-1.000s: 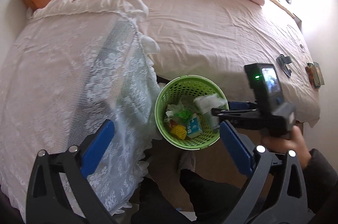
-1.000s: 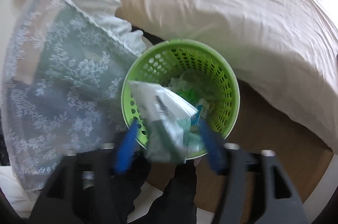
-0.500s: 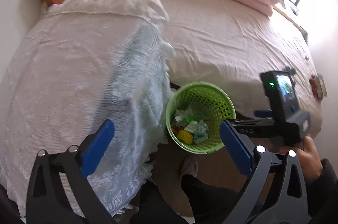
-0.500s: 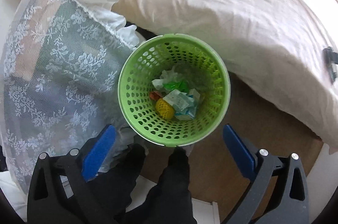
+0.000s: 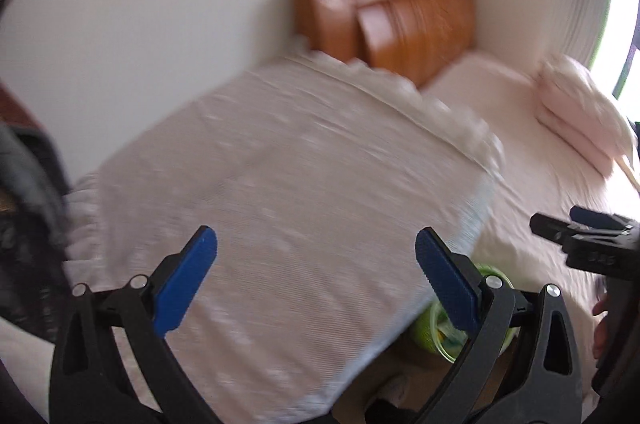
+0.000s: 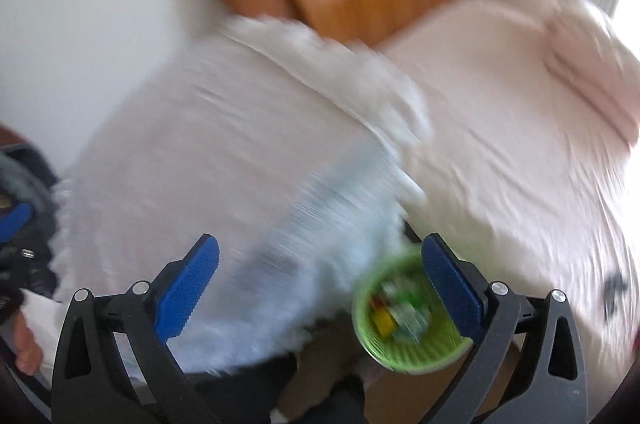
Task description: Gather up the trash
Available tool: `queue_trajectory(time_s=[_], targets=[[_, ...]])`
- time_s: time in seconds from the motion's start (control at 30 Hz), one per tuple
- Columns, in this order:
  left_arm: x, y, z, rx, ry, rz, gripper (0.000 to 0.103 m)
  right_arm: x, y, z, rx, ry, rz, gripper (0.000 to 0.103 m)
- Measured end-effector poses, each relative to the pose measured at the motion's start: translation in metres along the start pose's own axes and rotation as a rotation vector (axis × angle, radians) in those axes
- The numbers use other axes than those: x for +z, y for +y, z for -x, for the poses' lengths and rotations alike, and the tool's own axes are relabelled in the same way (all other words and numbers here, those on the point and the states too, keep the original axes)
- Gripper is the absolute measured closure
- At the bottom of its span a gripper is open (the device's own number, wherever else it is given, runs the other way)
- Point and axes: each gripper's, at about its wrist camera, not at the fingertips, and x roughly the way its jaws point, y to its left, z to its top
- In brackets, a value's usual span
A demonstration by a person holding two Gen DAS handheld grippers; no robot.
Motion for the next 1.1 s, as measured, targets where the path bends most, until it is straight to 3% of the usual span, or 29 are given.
queue_trajectory(time_s=[0.23, 0.37, 0.67, 1.1], targets=[[0.026, 0.071, 0.041, 0.129, -0.117, 0.088, 0.008, 0.047, 0.096, 0.048, 0.132, -0.176, 0.132, 0.002], [0.038, 0.091, 0.050, 0.163, -0.132, 0.097, 0.008, 0.053, 0.120, 0.056, 0.162, -0.203, 0.159, 0.002], [0.037, 0.096, 0.045, 0.126, -0.125, 0.108, 0.008, 0.045, 0.142, 0.050, 0.150, -0.189, 0.181, 0.002], [0.037, 0.089, 0.037, 0.072, -0.107, 0.126, 0.008, 0.042, 0.135, 0.050, 0.092, -0.177, 0.185, 0.002]])
